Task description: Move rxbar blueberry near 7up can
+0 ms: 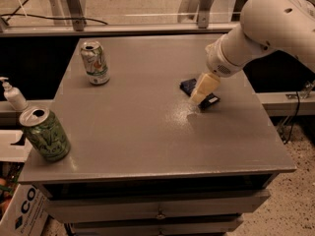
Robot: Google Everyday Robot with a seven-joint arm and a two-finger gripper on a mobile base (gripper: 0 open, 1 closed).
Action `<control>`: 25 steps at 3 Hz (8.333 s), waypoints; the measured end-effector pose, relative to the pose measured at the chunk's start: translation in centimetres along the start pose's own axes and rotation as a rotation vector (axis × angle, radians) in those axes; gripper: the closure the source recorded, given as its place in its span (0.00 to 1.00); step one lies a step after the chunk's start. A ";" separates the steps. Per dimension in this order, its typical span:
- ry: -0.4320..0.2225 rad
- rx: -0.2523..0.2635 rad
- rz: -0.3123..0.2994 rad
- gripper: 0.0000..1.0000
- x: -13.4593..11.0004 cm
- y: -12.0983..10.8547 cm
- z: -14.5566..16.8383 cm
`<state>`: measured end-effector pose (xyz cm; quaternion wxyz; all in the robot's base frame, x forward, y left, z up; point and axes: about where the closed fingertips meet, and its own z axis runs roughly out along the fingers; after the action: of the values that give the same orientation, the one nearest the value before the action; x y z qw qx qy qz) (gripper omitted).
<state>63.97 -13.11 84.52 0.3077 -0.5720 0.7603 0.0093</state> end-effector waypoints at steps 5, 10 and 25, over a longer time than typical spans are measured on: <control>0.216 -0.074 -0.089 0.00 2.3 -0.1 -0.3; 0.150 -0.363 -0.078 0.41 0.5 4.8 1.0; -0.121 -0.162 -0.449 1.00 -22.9 6.6 3.3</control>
Offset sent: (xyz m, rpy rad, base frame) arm -0.0020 -0.0255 -0.0106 -0.3037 0.0185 -0.0061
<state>63.30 10.13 90.59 0.3001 -0.7479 0.5911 0.0361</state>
